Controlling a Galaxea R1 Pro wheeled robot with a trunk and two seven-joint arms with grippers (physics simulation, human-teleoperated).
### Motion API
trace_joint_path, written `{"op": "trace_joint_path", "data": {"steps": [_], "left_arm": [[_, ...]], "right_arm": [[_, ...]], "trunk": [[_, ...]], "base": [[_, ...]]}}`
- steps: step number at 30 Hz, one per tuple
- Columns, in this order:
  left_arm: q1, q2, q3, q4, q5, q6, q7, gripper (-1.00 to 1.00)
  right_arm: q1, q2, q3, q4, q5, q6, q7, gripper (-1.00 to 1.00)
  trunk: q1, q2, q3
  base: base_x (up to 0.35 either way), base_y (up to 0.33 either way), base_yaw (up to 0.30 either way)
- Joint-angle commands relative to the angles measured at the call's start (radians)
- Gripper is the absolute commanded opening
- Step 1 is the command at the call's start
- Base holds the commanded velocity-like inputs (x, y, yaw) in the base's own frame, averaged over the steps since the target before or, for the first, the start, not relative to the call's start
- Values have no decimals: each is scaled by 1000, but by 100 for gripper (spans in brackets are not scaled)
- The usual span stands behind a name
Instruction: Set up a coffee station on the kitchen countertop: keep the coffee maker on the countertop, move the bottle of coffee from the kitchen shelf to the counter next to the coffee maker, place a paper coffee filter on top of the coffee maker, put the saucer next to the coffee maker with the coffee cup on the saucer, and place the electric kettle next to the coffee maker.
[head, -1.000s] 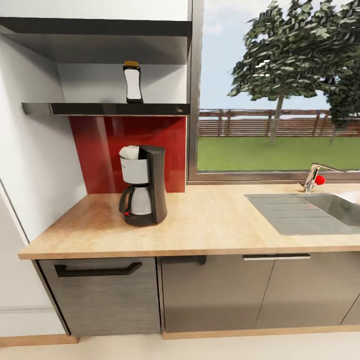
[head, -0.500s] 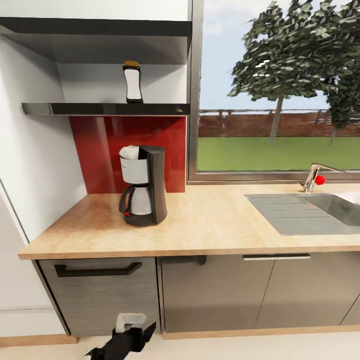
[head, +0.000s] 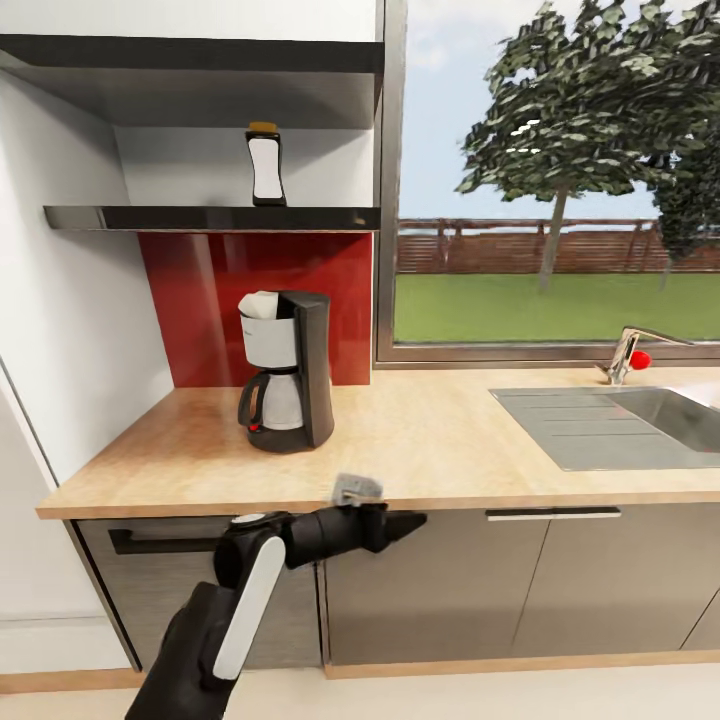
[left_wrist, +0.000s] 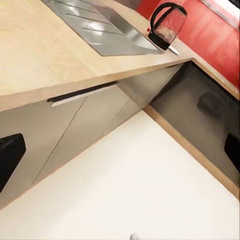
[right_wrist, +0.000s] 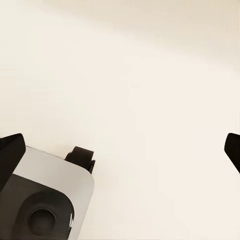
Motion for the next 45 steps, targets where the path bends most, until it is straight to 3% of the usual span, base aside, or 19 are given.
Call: {"op": "trace_joint_path", "data": {"steps": [1,14,37,41,43,45], "left_arm": [[-7,-3,1,0,-1,10,-6,100],[-32,-5,0,2,0,26,-23,100],[-32,-5,0,1,0,26,-23,100],[-32,-5,0,0,1,25,-23,100],[-64,-5,0,0,1,24,-21,100],[-133,-5,0,0,2,26,-19,100]], "right_arm": [[-1,1,8,4,-11,-6,6,100],[-1,1,8,4,-11,-6,6,100],[-1,1,8,4,-11,-6,6,100],[-1,1,8,4,-11,-7,6,100],[-1,1,8,4,-10,-6,6,100],[-1,0,8,4,-11,-6,6,100]], "trunk": [[0,-1,-1],[0,-1,-1],[-88,160,71],[-88,160,71],[-88,160,71],[-88,160,71]], "base": [[0,0,0],[0,0,0],[0,0,0],[0,0,0],[0,0,0],[0,0,0]]}}
